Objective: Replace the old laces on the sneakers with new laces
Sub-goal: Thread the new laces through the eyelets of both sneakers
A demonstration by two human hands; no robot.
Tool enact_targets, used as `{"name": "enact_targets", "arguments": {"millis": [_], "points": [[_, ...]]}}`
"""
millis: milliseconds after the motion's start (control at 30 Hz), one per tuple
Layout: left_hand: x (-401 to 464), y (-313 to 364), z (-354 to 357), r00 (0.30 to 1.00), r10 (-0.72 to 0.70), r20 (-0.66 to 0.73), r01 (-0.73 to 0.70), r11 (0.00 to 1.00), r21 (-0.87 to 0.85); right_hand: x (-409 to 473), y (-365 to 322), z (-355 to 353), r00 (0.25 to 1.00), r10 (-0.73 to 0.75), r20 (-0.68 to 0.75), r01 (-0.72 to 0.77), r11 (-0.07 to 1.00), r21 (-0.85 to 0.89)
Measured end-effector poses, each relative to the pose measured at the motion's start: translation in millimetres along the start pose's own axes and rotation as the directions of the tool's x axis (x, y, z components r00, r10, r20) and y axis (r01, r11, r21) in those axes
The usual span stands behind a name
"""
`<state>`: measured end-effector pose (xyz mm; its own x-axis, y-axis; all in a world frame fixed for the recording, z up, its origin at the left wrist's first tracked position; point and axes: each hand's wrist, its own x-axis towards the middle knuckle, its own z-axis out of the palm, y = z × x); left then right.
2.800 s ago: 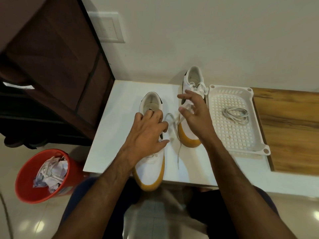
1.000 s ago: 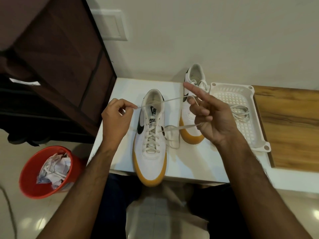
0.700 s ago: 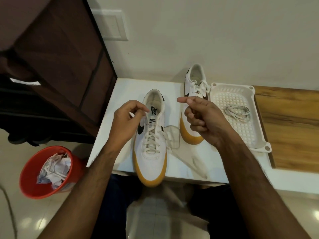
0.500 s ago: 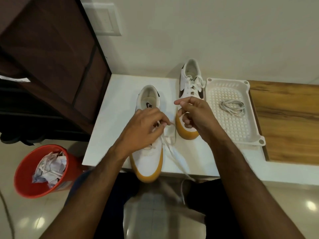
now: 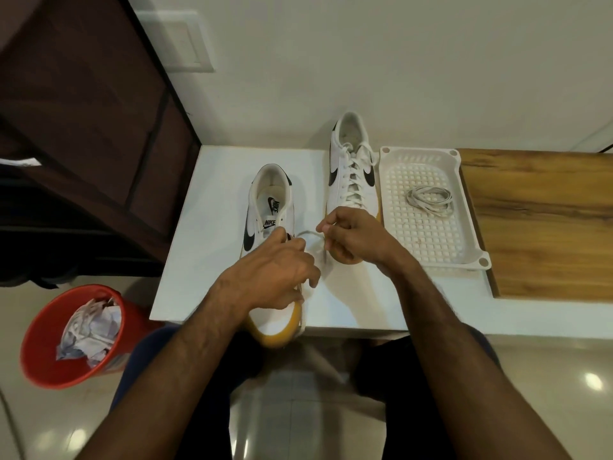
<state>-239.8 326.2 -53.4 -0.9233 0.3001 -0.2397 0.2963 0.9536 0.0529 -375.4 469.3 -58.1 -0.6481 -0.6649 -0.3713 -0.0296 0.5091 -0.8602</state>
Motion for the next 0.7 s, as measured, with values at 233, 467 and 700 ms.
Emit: {"name": "enact_targets", "arguments": {"millis": [233, 467, 700], "points": [[-2.4, -11.4, 10.5, 0.935, -0.122, -0.334, 0.024, 0.959, -0.282, -1.5, -0.2, 2.9, 0.992, -0.026, 0.127, 0.020, 0.999, 0.048], [-3.4, -20.2, -0.6, 0.511, -0.778, -0.366, 0.094, 0.474, -0.876, -11.1, -8.3, 2.5, 0.912, -0.097, 0.399, 0.042, 0.988, 0.145], [-20.0, -41.3, 6.4, 0.432, -0.833, -0.346, 0.230, 0.473, -0.851, -0.1, -3.9, -15.7, 0.982, -0.132, -0.139, 0.191, 0.688, 0.700]]}}
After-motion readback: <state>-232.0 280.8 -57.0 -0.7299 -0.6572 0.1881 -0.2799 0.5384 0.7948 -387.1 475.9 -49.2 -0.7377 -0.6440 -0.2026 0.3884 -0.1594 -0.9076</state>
